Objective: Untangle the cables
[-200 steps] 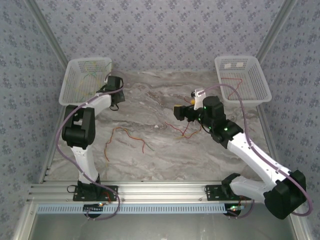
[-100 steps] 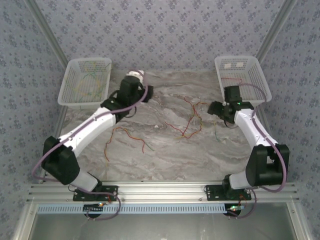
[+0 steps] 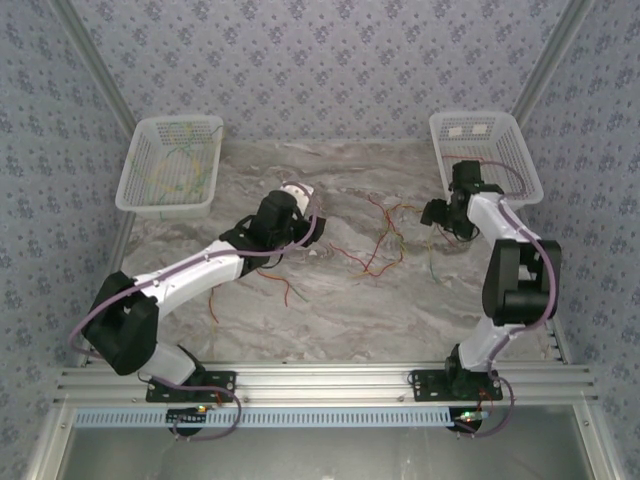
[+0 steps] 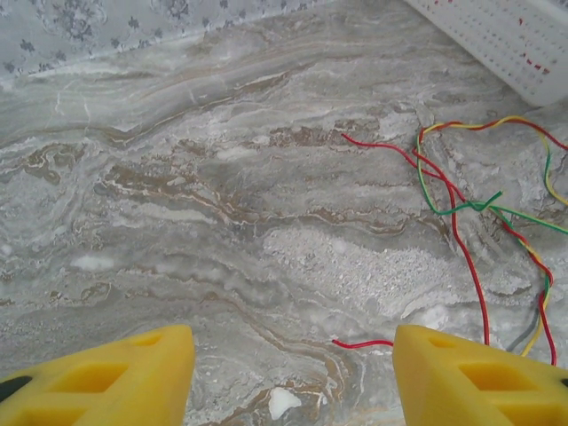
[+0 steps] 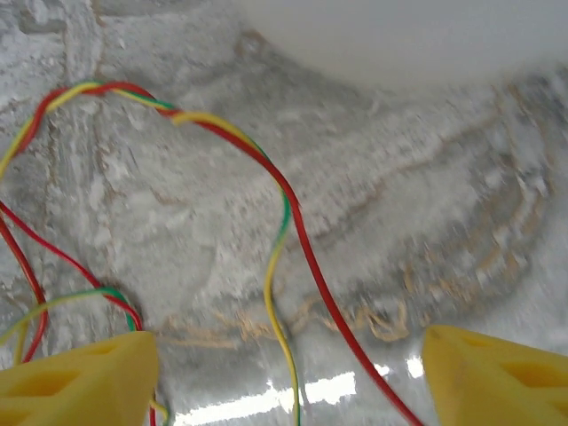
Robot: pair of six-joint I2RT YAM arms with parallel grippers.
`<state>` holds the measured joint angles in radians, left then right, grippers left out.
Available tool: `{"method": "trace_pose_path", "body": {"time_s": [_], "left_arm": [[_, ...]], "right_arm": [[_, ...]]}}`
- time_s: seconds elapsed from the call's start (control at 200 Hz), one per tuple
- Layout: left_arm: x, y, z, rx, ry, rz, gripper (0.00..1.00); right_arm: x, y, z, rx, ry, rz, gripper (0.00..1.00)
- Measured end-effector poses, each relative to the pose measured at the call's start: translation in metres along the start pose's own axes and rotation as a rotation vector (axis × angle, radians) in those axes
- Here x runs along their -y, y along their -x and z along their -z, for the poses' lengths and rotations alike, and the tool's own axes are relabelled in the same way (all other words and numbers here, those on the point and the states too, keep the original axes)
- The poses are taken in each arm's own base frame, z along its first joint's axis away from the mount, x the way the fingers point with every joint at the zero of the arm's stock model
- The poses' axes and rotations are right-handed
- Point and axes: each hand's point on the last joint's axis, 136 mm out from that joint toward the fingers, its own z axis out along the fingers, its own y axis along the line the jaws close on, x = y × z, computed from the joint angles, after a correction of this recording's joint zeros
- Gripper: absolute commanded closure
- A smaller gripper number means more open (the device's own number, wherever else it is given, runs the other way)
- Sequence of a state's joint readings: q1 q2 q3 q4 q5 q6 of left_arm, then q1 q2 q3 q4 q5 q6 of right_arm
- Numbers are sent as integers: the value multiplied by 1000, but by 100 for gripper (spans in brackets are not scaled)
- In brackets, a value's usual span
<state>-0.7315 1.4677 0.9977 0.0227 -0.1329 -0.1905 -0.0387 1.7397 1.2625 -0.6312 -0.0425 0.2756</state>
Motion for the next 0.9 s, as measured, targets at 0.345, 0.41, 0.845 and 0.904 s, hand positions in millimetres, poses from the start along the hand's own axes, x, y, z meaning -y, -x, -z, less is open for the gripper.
{"method": "trace_pose_path", "body": {"time_s": [0.345, 0.41, 0.845, 0.904], "left_arm": [[-6, 3, 17, 75, 1, 6, 38], [-10, 6, 20, 95, 9, 12, 30], [-51, 0, 32, 153, 69, 124, 4], [-49, -2, 32, 146, 57, 123, 4]], "right_arm": [[-38, -4, -42, -97, -14, 185, 80], [-48, -6, -40, -94, -26, 226, 95], [-119, 16, 50, 113, 88, 360, 39], [-123, 7, 46, 92, 114, 385, 30]]}}
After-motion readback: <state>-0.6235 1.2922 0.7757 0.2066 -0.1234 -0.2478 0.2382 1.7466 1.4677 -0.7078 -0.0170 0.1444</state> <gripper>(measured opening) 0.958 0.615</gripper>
